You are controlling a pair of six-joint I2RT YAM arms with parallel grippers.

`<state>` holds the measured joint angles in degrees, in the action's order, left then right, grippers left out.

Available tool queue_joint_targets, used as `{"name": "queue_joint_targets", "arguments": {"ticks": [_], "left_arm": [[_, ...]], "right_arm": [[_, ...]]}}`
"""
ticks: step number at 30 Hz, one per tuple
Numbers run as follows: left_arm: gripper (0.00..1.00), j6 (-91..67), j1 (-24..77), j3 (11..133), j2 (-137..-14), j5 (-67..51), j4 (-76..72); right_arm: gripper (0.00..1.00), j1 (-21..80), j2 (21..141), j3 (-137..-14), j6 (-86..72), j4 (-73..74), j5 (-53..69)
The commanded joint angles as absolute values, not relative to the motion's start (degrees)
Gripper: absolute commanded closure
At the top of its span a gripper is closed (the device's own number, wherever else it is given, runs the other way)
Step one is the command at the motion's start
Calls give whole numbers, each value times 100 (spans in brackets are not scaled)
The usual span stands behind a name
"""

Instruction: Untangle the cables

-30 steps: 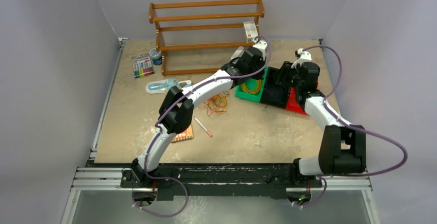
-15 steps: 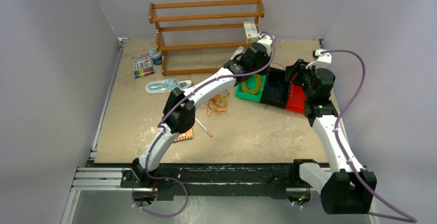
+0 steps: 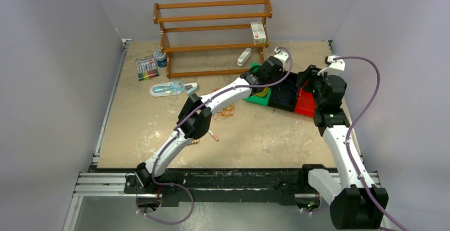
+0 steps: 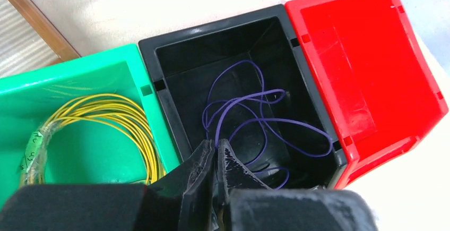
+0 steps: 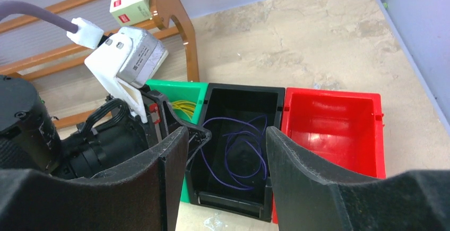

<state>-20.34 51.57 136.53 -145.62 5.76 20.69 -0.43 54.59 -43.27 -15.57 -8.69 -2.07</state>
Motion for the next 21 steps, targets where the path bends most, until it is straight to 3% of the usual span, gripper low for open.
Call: {"name": "queue_joint_targets", "arguments": {"ticks": [1,5,9,14,21], "left_arm": [[89,-1947,5166,14003,-14463,528,1986],[71,-1923,5163,13953,-14278,577,2020],[61,-1949,5168,13718,-13925,616,1978],[53,-1947,5168,13386,-13438,860,1958],[52,-1919,5150,12327,-12454,1619,1721]], "right_arm": [[42,-62,5341,-4226,-1511,-956,-209],[42,-62,5392,-4185,-1541,-1010,-111],[42,-64,5396,-4171,-1555,-1061,-106],[41,-63,5421,-4158,-1557,-1136,30],[41,-63,5481,-4044,-1496,-1452,464]]}}
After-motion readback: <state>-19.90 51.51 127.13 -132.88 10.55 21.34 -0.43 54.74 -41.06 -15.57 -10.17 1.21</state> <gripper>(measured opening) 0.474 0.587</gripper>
